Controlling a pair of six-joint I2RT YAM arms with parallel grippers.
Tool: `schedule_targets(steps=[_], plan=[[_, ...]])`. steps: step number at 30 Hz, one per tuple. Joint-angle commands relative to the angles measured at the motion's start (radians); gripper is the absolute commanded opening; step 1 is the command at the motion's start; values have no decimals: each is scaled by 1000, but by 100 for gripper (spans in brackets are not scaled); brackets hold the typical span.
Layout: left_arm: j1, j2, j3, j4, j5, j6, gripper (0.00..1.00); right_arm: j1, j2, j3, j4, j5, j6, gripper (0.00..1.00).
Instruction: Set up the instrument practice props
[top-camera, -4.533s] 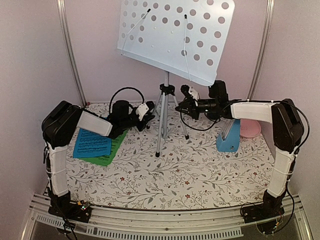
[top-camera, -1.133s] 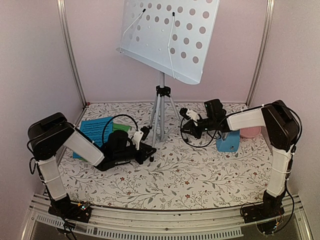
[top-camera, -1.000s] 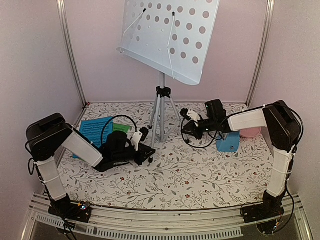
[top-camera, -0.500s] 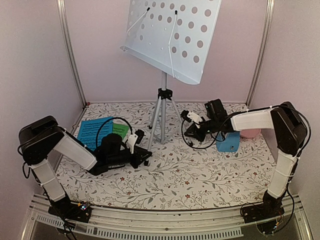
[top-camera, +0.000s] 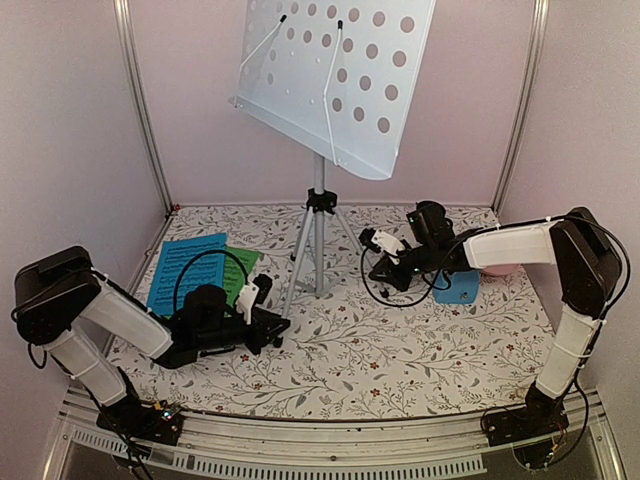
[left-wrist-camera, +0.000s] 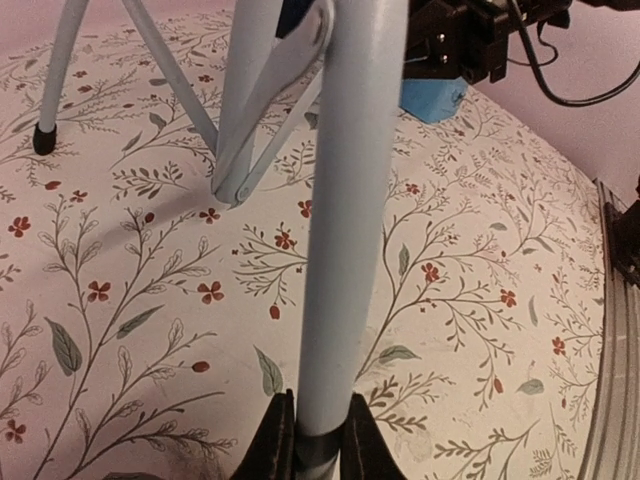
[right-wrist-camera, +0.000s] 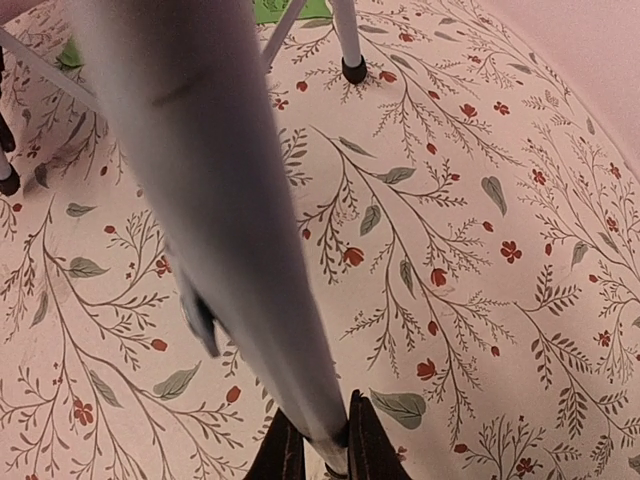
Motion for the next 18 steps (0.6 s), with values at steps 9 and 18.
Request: schedule_targets(steps=[9,18], plan=[[-69,13,-128,-117,-59,-147,0,-56,16,-78,-166,239,88,0],[-90,59,-37,-161,-56,-48,0,-51,101,42,-97,230,38,0]])
